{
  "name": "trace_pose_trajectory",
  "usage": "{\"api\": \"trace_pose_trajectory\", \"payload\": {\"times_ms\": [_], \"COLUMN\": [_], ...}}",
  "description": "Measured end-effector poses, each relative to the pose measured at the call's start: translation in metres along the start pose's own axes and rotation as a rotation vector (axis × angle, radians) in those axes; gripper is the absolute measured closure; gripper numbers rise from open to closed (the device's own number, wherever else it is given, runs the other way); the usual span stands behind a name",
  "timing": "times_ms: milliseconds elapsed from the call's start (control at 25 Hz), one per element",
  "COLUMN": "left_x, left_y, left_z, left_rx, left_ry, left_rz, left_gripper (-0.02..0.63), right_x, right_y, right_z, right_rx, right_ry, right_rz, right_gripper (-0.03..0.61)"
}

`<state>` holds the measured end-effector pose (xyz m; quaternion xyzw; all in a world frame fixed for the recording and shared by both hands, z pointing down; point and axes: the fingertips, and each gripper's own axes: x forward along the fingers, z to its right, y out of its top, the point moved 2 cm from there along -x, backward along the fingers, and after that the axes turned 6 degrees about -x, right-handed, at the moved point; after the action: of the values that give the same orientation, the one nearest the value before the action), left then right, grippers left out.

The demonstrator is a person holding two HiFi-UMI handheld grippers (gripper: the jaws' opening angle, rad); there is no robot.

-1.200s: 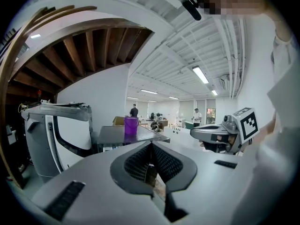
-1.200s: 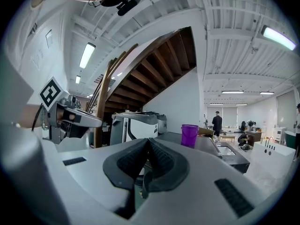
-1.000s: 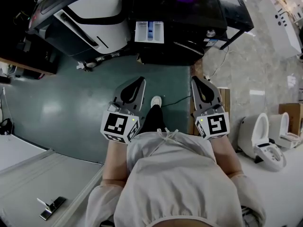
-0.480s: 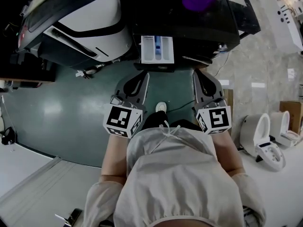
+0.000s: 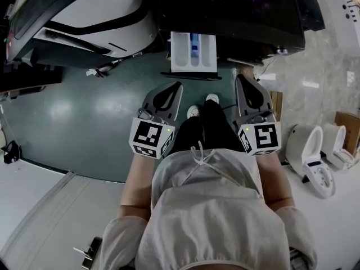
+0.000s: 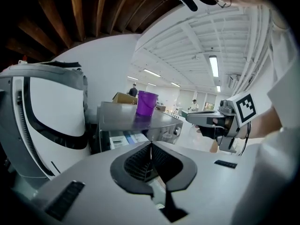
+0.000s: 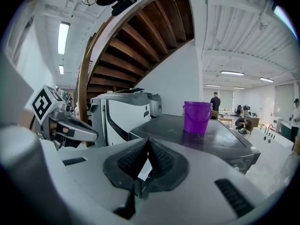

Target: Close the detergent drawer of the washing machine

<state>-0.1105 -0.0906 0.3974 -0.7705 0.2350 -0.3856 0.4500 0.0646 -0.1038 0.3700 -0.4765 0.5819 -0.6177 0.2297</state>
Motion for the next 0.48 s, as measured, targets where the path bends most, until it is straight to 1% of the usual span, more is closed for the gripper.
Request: {"api": "trace_pose_trajectory", "payload": {"times_ms": [240, 360, 480], "left_x": [0.024, 0.033, 0.043], "left_y": [-0.049, -0.073, -0.094], "left_z": [-0.025, -0.034, -0.042], "left_rx": [-0.074, -0.089, -0.101], "left_ry": [0.035, 0.056, 0.085], "left_rz": [-0.072, -0.115, -0.150], "left_gripper": [0.594, 0.595, 0.595], "right_x": [0.030, 0.038, 0.040], "right_y": [-0.046, -0.070, -0.088], "right_z": [-0.001, -0.002, -0.003], "right_rx": [-0.002, 0.012, 0.030], "right_ry": [0.041, 0.052, 0.051], "right_rz": [-0.078, -0.114, -0.126], "right_gripper": [0.574, 0.574, 0.574]}}
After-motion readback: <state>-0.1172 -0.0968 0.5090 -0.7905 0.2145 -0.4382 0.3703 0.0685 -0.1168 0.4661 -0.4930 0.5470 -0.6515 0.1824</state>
